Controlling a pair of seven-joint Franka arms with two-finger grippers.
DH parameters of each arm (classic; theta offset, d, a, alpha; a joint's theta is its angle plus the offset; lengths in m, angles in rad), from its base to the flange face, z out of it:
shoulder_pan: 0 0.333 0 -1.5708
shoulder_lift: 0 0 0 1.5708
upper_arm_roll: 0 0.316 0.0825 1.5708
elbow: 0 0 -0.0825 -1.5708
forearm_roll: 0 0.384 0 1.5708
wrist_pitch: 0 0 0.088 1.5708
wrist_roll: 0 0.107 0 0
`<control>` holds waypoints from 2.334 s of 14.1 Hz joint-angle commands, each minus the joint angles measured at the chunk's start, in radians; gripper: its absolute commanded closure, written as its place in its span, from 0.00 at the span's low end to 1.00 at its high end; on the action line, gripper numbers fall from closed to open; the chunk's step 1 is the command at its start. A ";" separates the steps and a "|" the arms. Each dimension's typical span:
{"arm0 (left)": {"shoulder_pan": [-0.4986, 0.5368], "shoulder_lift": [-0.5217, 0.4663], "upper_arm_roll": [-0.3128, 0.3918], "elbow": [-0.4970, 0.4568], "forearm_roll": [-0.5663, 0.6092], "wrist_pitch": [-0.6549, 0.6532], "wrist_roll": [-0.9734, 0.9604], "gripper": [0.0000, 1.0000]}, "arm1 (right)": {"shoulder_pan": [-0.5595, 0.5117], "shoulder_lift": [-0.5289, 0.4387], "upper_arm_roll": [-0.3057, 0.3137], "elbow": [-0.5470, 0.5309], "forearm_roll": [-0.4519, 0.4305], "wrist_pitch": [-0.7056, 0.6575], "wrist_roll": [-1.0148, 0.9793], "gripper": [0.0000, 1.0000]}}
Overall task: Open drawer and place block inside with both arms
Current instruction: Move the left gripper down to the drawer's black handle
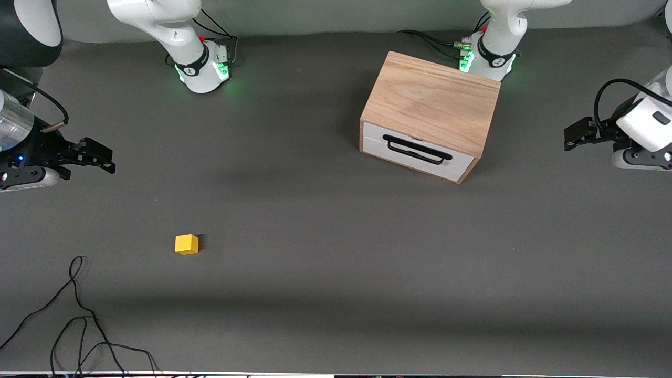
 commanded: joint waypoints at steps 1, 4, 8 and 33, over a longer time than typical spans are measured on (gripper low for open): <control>-0.003 -0.010 0.003 -0.008 -0.005 -0.013 0.021 0.00 | 0.005 0.015 -0.004 0.028 0.005 -0.020 0.001 0.00; -0.001 -0.009 0.003 -0.014 -0.027 -0.009 0.021 0.00 | 0.003 0.016 -0.005 0.032 0.005 -0.022 -0.005 0.00; -0.006 -0.009 0.003 -0.019 -0.028 0.000 0.021 0.00 | 0.000 0.019 -0.007 0.035 0.005 -0.020 -0.016 0.00; -0.616 0.229 -0.025 0.078 -0.064 0.045 -1.686 0.00 | 0.008 0.013 -0.004 0.041 -0.004 -0.022 -0.001 0.00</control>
